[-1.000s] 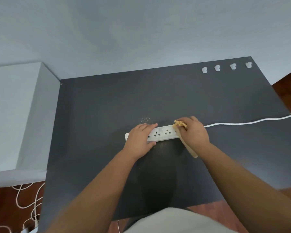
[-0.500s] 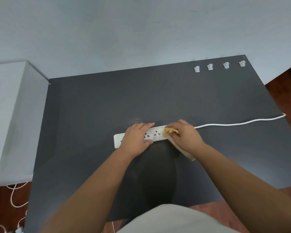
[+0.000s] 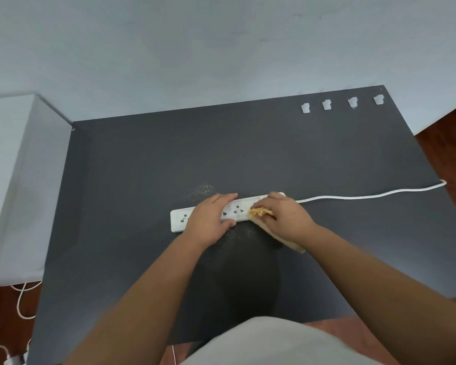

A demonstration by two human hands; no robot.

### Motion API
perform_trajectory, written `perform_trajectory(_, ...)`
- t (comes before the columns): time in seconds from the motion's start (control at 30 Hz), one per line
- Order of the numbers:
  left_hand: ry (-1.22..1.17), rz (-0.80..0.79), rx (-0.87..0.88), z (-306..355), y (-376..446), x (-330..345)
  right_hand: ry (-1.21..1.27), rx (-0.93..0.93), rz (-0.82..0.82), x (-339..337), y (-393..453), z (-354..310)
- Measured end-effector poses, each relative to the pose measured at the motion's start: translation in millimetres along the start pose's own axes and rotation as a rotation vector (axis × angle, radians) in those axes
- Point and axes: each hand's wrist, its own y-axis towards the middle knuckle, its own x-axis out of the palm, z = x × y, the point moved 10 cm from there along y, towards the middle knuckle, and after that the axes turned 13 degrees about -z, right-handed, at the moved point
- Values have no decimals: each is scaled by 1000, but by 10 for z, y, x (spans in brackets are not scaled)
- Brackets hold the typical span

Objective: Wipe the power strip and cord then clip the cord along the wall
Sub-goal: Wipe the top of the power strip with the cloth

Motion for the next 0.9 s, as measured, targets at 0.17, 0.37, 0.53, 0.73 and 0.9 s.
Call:
perform_trajectory(0.17,16,-7,1,25,5,30,28,145,118,-171,-31,279)
perform_trajectory(0.37,-54,-19,-28,0,15,36,69,127,152,-249,-69,316)
perform_trajectory(0.53,-59,-28,-44,12,16,42,-23,-67,-137,35,-32,67)
perform_trajectory(0.73,-71,-14,-50,22,22,36,-80,10,-90,-9,169,3)
perform_trajectory(0.9,-88,-7,-70,-9,28,28,-69,59,-27,-72,299,-40)
